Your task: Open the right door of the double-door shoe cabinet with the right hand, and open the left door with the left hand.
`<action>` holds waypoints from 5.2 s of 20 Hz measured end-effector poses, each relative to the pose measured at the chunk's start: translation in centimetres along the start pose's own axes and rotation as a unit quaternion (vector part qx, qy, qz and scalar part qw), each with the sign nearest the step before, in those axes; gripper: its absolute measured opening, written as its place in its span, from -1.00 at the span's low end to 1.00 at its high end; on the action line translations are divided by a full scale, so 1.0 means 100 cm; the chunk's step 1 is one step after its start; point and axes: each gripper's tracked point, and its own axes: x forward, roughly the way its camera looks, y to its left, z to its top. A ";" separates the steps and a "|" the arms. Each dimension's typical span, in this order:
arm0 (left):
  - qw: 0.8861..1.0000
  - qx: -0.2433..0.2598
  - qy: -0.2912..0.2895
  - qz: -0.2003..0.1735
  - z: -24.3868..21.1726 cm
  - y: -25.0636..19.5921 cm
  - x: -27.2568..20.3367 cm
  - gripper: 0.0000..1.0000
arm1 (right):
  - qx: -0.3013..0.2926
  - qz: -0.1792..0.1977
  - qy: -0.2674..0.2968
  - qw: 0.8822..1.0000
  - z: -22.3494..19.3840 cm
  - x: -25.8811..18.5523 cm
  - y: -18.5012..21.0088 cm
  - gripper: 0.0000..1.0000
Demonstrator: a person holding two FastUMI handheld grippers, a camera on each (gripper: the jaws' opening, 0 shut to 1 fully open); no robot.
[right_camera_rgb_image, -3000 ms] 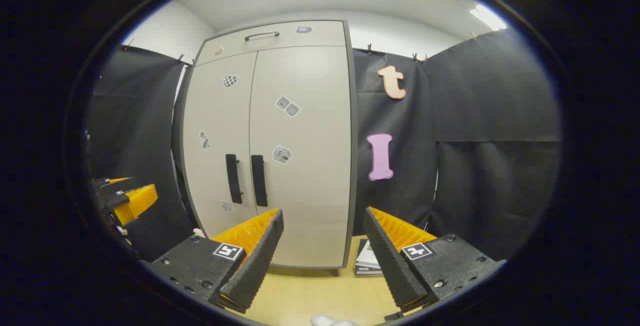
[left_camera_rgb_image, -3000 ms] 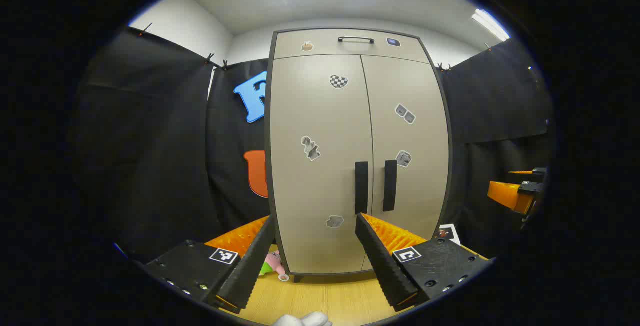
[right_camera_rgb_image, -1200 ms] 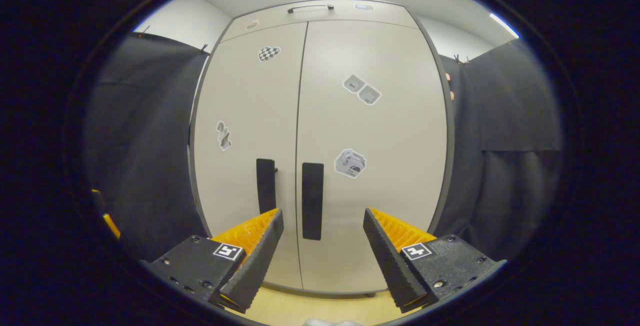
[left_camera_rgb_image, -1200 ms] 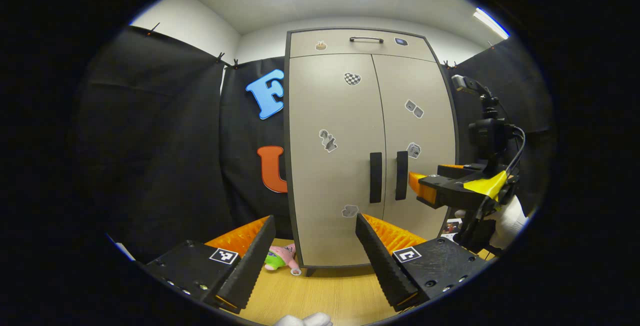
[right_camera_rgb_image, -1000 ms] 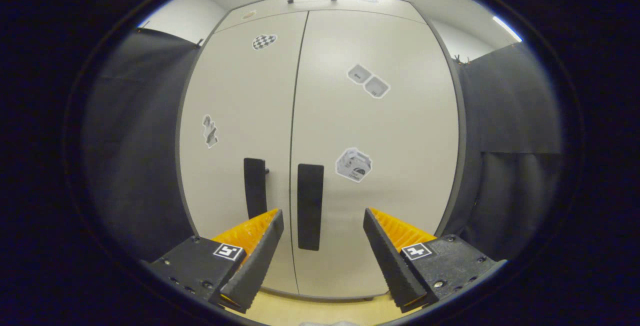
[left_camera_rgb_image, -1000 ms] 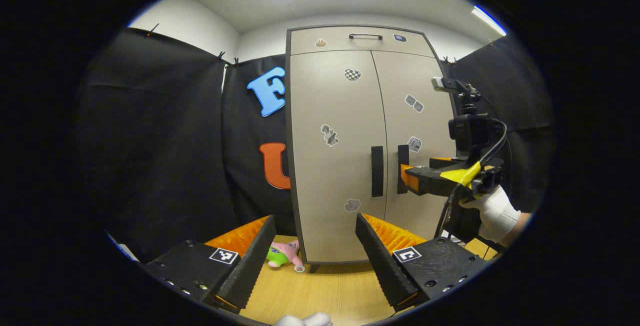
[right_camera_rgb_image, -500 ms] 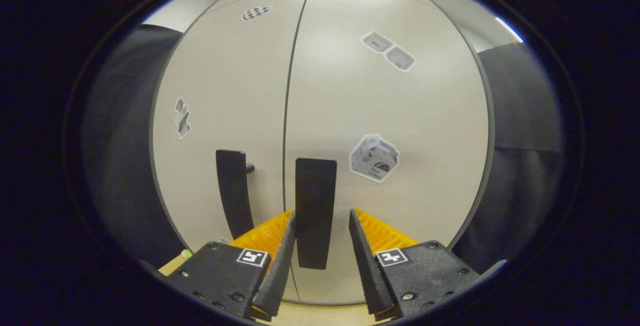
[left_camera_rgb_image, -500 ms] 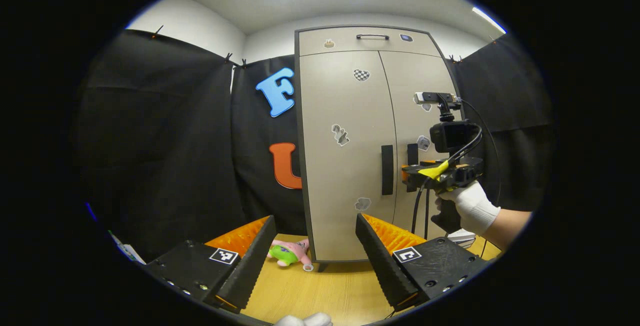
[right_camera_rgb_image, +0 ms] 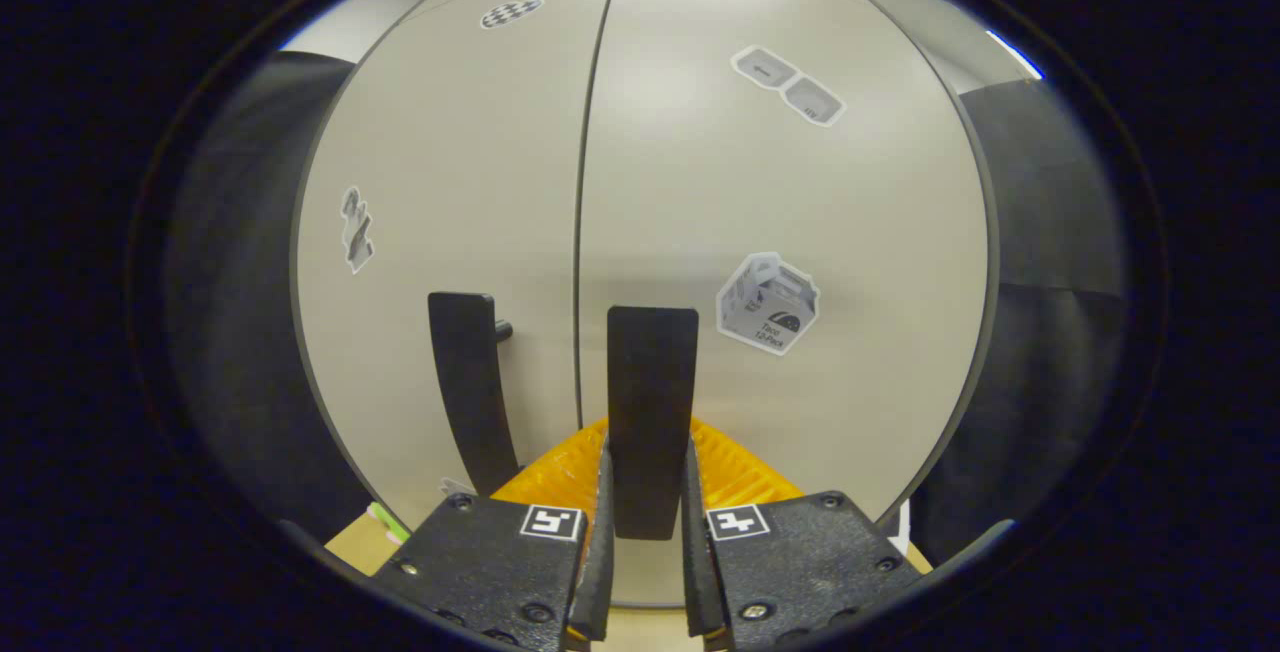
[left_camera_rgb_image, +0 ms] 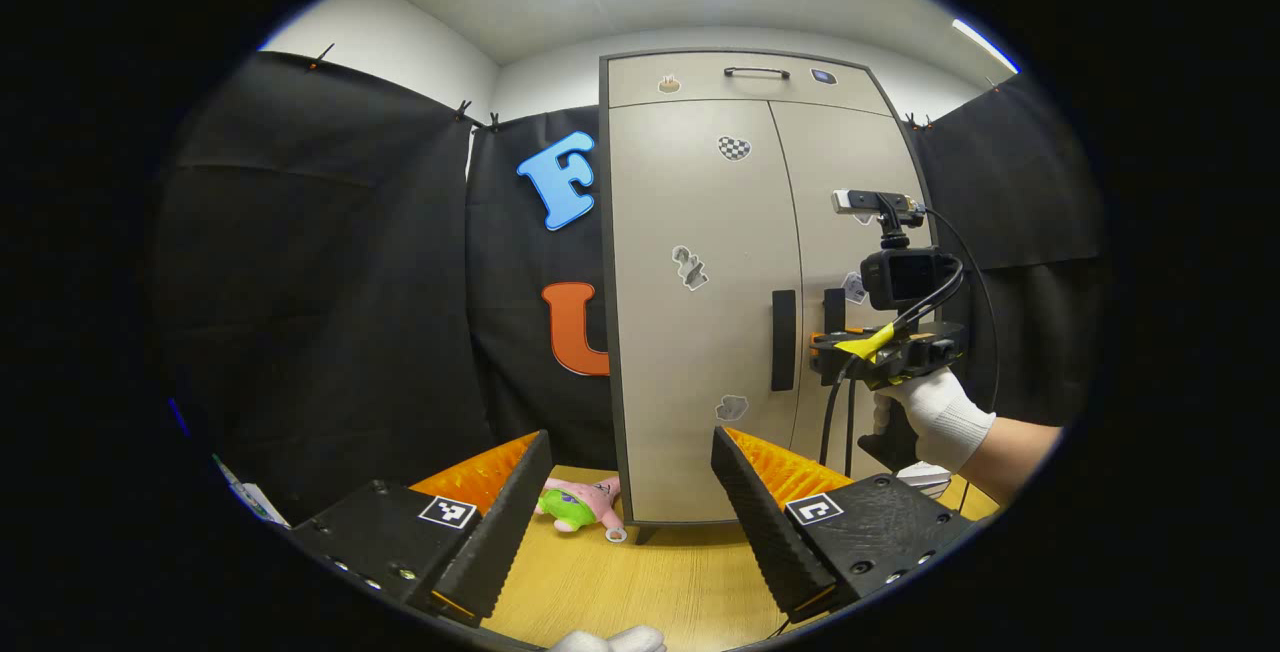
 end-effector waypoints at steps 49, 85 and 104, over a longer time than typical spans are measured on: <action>0.998 -0.008 0.009 -0.065 0.001 -0.083 -0.051 0.93 | 0.016 0.090 0.008 0.996 -0.018 -0.117 -0.060 -0.72; 0.999 -0.003 0.006 -0.047 0.017 -0.186 -0.106 0.93 | 0.035 0.030 0.015 0.999 -0.024 -0.128 -0.122 -0.92; 0.999 0.014 0.015 -0.046 -0.003 -0.125 -0.017 0.93 | 0.023 0.022 -0.023 0.999 -0.018 -0.163 -0.099 0.96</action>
